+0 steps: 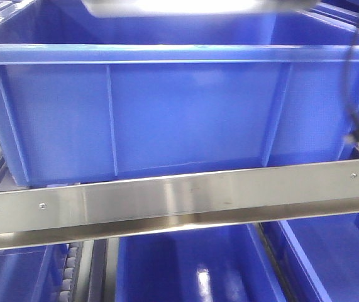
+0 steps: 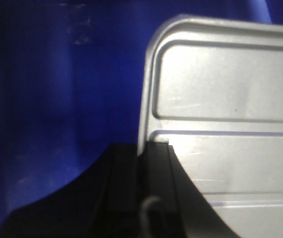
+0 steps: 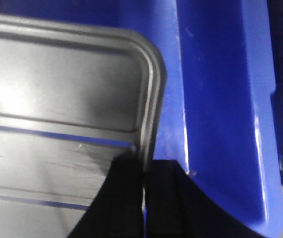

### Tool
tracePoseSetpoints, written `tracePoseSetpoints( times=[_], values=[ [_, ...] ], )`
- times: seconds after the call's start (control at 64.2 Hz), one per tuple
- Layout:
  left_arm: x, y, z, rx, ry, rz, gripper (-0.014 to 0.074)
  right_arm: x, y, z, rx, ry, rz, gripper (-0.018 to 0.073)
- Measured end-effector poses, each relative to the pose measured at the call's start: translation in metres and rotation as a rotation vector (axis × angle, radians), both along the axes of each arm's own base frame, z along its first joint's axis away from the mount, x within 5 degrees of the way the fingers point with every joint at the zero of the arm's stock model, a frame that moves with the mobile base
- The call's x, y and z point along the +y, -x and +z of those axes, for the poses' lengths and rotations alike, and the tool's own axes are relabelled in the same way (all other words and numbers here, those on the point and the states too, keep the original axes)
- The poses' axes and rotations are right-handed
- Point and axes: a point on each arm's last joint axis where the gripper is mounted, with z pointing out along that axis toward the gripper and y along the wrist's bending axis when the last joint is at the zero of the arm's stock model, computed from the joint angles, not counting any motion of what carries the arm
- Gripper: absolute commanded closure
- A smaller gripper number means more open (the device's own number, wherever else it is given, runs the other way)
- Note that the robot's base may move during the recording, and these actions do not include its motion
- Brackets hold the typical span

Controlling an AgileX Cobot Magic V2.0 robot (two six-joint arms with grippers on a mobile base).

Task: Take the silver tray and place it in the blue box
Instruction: 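Open both grippers to release the tray into the blue bin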

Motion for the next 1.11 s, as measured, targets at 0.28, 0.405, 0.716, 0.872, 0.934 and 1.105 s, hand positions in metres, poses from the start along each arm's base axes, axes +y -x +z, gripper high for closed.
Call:
tracePoseSetpoints(
  times=[0.28, 0.405, 0.716, 0.872, 0.934, 1.105],
  values=[
    [-0.017, -0.037, -0.051, 0.027, 0.001, 0.001, 0.0701, -0.007, -0.049, -0.039, 0.057, 0.034, -0.017, 0.0501],
    [-0.02, -0.05, -0.071, 0.045, -0.006, 0.01, 0.0701, -0.007, -0.065, -0.057, 0.068, 0.035, -0.02, 0.0501],
    [-0.013, -0.069, -0.094, 0.076, -0.014, 0.045, 0.0654, 0.0, -0.084, -0.086, 0.087, 0.036, 0.007, 0.0396],
    [-0.011, -0.073, -0.092, 0.047, -0.018, 0.026, 0.0421, 0.001, -0.084, -0.086, 0.082, 0.028, 0.013, 0.0158],
    [-0.012, -0.074, -0.091, 0.033, -0.012, 0.017, 0.0307, 0.001, -0.084, -0.085, 0.078, 0.023, 0.015, 0.009],
    [-0.013, -0.074, -0.089, 0.019, -0.002, 0.01, 0.0074, 0.002, -0.085, -0.081, 0.068, 0.014, 0.017, 0.005]
  ],
)
